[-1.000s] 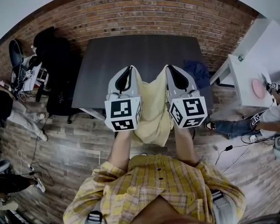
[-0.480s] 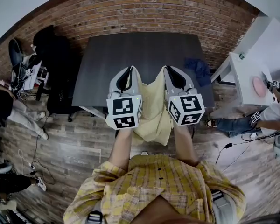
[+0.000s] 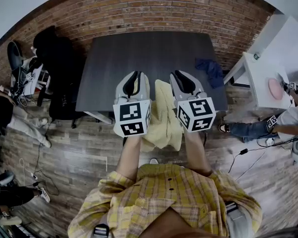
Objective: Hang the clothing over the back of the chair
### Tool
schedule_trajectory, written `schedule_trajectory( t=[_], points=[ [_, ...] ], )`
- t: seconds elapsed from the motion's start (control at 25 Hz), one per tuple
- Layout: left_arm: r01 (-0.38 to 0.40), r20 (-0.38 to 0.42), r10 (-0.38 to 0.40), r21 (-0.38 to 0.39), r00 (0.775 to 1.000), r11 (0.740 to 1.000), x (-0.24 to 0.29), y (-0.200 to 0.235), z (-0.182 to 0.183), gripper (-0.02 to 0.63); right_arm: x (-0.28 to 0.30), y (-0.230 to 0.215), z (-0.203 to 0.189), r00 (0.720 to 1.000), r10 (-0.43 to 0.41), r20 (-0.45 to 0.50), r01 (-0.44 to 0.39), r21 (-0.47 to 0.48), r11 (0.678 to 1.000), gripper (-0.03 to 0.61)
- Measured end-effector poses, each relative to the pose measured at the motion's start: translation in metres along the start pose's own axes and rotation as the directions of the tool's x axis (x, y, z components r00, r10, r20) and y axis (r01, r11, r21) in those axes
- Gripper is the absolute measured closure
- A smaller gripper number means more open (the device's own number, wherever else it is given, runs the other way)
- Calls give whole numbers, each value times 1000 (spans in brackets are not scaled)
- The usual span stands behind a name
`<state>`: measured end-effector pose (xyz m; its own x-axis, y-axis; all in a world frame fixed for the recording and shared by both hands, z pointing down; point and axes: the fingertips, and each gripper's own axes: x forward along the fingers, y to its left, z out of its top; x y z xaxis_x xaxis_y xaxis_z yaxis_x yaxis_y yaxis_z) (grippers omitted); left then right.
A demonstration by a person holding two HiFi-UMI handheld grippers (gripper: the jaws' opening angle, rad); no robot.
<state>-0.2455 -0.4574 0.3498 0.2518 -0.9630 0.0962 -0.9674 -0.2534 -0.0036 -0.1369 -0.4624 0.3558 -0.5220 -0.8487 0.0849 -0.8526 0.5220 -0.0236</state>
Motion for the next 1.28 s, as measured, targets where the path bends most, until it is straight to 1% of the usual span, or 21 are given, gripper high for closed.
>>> schedule_trajectory(
  t=[0.36, 0.68, 0.8, 0.92, 1.16, 1.28],
  points=[
    [1, -4, -1, -4, 1000, 1000, -11, -6, -3, 572, -12, 8, -4, 1000, 9, -1, -9, 5, 1000, 525],
    [5, -3, -5, 1, 1000, 1000, -29, -22, -4, 572, -33, 15, -5, 1000, 22, 6, -23, 4, 1000, 525],
    [4, 0, -4, 6, 1000, 1000, -37, -28, -3, 572, -44, 17, 0, 999, 23, 30, -23, 4, 1000, 526],
    [3, 5, -4, 13, 1000, 1000, -46, -35, 0, 572, -57, 19, 7, 998, 29, 64, -29, 5, 1000, 554],
    [1, 27, -1, 21, 1000, 1000, -68, -53, 5, 572, -82, 25, 14, 995, 36, 94, -35, -13, 999, 559],
    [4, 37, -5, 24, 999, 1000, -77, -60, 10, 572, -93, 28, 21, 992, 39, 116, -37, -24, 999, 582]
  ],
)
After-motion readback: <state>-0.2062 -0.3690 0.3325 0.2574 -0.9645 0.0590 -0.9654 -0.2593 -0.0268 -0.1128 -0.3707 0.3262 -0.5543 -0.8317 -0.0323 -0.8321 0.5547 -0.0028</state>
